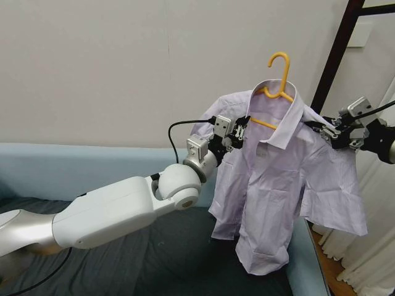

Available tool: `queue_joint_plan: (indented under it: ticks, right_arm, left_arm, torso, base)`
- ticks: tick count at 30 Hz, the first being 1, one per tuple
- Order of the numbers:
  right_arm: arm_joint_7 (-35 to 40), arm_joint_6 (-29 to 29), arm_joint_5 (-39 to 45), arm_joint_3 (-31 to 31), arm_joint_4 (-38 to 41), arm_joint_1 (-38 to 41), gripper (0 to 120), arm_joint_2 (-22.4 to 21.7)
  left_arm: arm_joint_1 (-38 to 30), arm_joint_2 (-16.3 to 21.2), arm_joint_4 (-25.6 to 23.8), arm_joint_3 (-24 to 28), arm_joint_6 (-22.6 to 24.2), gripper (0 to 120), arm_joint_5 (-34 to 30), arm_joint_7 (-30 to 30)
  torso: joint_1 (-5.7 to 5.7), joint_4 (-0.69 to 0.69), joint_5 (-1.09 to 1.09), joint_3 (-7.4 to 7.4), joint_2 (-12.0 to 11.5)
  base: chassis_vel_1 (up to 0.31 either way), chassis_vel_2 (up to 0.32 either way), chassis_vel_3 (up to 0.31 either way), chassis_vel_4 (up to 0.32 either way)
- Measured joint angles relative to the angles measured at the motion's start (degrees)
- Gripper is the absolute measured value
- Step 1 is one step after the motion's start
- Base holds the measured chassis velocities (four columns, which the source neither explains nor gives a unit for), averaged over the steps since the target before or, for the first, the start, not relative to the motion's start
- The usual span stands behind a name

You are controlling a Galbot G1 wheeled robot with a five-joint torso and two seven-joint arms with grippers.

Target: Pick up the clothes from the sofa and hang them on the clothes hanger.

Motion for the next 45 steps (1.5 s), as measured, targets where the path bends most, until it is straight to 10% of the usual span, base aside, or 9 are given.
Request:
queue_joint_plan:
  ticks: [10,23,37,45]
  right_arm:
    - [0.5,0.0,0.9,0.3,0.3,-0.2,7,0.3]
    - [3.0,-2.2,4.4,0.1,0.2,1.3,7,1.6]
    - [10.0,-7.9,9.3,0.2,-0.1,4.1,7,4.6]
    - [11.7,-10.1,8.8,-2.1,1.2,6.4,7,6.2]
  left_arm:
    - [0.5,3.6,-3.2,-1.2,4.2,2,1.3,-3.1]
    - [10.2,10.3,-9.2,-4.3,8.1,50,7.2,-5.8]
    - [53.8,18.8,-19.3,-33.8,-2.0,98,15.5,-3.6]
    - [84.7,8.7,-18.0,-49.9,-7.3,100,35.5,-2.8]
  torso:
    - [0.0,0.0,-0.01,0.0,0.0]
    - [0.0,0.0,0.0,0.0,0.0]
    - [-0.01,-0.01,0.01,-0.01,0.0]
    - [-0.01,0.03,0.02,0.0,0.0]
  base:
    - [0.0,0.0,0.0,0.0]
    - [0.0,0.0,0.0,0.0]
    - [0.0,0.0,0.0,0.0]
    - [0.0,0.0,0.0,0.0]
